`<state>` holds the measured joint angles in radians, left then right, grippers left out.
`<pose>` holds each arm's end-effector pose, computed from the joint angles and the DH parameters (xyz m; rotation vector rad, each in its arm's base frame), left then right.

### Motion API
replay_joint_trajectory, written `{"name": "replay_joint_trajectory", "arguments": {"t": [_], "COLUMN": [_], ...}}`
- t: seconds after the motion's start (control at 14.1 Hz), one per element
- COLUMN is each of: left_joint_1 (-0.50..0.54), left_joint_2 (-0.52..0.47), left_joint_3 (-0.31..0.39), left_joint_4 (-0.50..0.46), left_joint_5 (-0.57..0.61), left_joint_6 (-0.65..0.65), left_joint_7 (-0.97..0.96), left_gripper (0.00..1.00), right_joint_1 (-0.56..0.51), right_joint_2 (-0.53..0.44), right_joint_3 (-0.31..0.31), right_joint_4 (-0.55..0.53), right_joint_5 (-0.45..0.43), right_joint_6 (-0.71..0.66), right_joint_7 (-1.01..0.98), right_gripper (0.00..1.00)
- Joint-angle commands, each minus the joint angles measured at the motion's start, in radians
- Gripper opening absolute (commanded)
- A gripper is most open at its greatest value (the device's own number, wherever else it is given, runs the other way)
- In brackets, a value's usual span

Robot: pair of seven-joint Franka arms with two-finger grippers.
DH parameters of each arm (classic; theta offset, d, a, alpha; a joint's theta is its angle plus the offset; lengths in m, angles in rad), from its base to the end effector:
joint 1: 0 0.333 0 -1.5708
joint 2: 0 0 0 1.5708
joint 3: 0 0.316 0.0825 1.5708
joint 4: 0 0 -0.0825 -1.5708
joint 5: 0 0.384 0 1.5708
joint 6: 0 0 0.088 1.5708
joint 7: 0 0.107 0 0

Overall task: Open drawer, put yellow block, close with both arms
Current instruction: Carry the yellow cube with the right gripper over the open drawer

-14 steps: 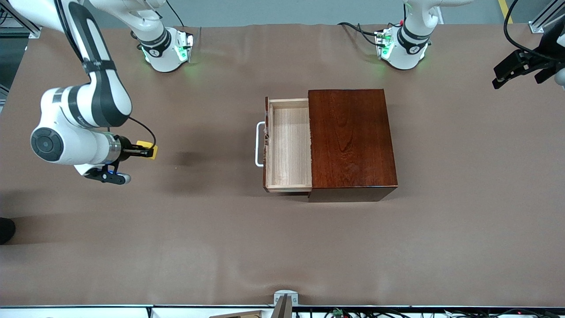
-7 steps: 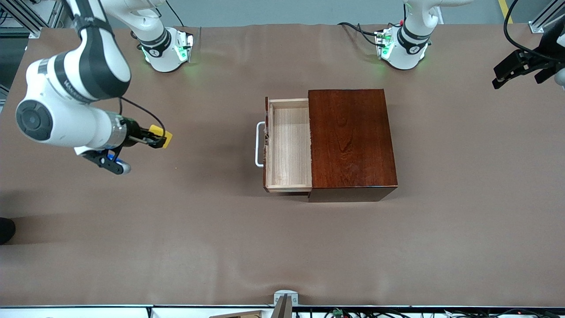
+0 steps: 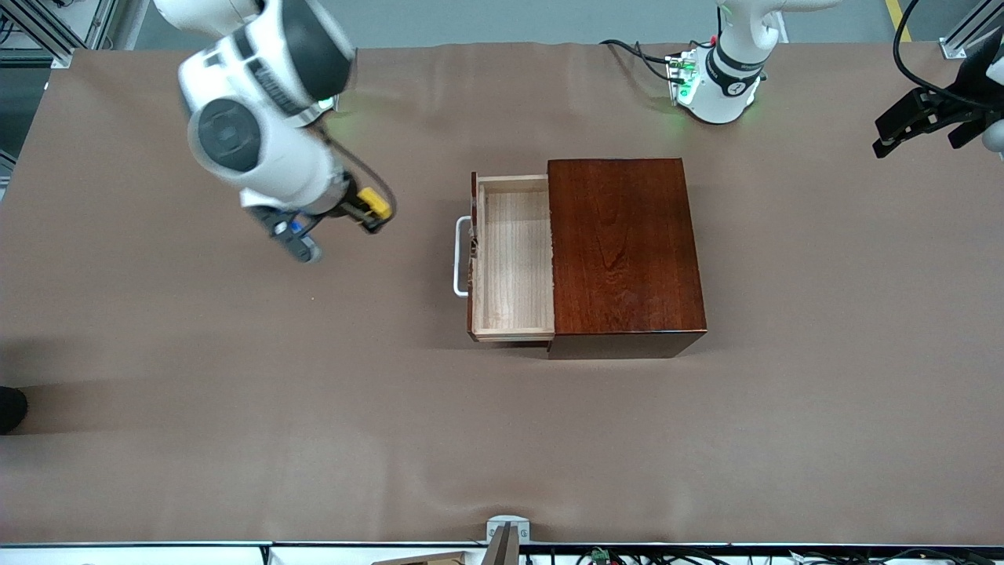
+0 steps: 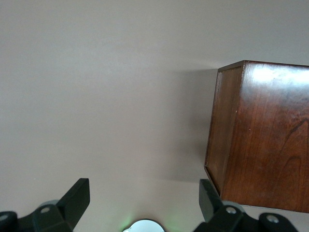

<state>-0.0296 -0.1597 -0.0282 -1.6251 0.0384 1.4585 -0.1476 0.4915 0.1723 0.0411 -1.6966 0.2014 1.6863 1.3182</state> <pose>0.4910 -0.0253 0.6730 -3.0950 -0.1461 0.0040 0.5030 0.3172 0.4771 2.8297 -1.2421 -0.4241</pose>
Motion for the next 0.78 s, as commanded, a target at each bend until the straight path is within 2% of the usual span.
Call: {"name": "replay_joint_trajectory", "arguments": {"t": [0.0,0.28,0.71], "left_joint_1": [0.011,0.016,0.011], "left_joint_2": [-0.018,-0.018,-0.017], "left_joint_3": [-0.012,-0.012,-0.016], "left_joint_4": [-0.004,0.001,0.004], "left_joint_5": [-0.015,-0.015,-0.015], "left_joint_6": [-0.01,-0.009,-0.009], "left_joint_7": [-0.004,-0.003,-0.004], "left_gripper": [1.0,1.0,1.0], "right_joint_1": [0.077,0.153,0.225], "right_joint_2": [0.022,0.078,0.205], "right_joint_3": [-0.015,-0.013,-0.015], "right_joint_4": [0.018,0.038,0.144], "right_joint_5": [0.013,0.03,0.052], "right_joint_6": [0.054,0.176,0.223], "right_joint_7": [0.168,0.395,0.642], "right_gripper": [0.0,0.0,0.0]}}
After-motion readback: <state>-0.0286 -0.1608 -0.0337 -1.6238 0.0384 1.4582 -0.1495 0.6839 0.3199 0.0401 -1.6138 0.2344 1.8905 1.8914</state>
